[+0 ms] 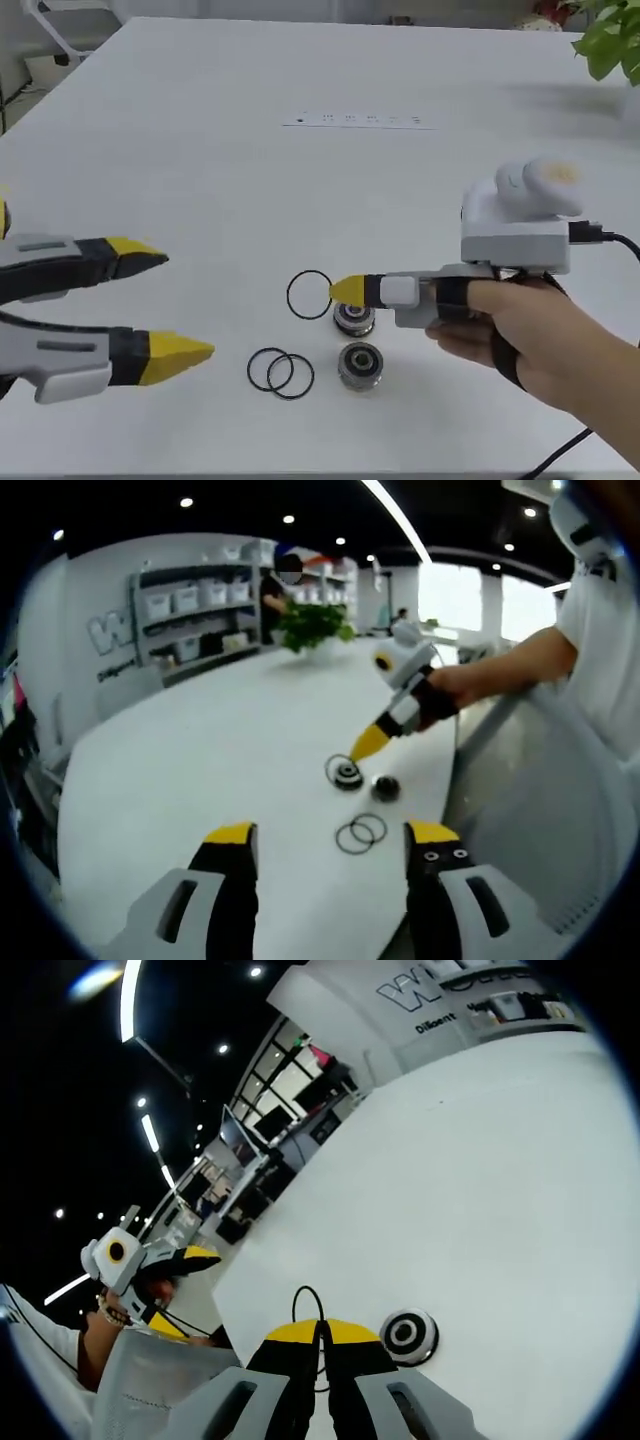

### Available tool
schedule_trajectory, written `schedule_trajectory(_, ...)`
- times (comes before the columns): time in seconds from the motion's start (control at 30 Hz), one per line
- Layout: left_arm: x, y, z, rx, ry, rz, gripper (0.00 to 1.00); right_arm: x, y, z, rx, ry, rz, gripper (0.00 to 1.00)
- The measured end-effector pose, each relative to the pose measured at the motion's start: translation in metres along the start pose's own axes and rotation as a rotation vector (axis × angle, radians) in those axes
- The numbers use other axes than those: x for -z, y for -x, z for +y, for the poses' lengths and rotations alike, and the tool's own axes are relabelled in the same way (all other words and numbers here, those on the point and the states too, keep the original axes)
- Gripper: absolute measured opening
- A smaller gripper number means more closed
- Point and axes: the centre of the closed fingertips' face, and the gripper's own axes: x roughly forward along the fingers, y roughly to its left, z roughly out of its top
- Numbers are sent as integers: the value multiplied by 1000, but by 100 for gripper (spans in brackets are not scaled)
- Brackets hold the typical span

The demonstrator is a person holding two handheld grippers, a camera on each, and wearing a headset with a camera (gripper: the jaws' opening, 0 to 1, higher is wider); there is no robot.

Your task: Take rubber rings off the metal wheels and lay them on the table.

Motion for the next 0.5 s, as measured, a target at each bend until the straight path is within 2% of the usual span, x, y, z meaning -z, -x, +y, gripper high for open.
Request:
schedule_trajectory(0.2, 15, 6, -7, -16, 42, 7, 60, 18, -8, 6, -6, 52, 79, 0)
schedule_trajectory(0.37, 24, 4, -14, -15, 66, 14, 60, 35, -14, 14, -31, 78, 142, 0)
schedule_trajectory(0.5, 29, 3, -18, -13, 84, 21, 60, 44, -18, 14, -39, 107, 187, 0)
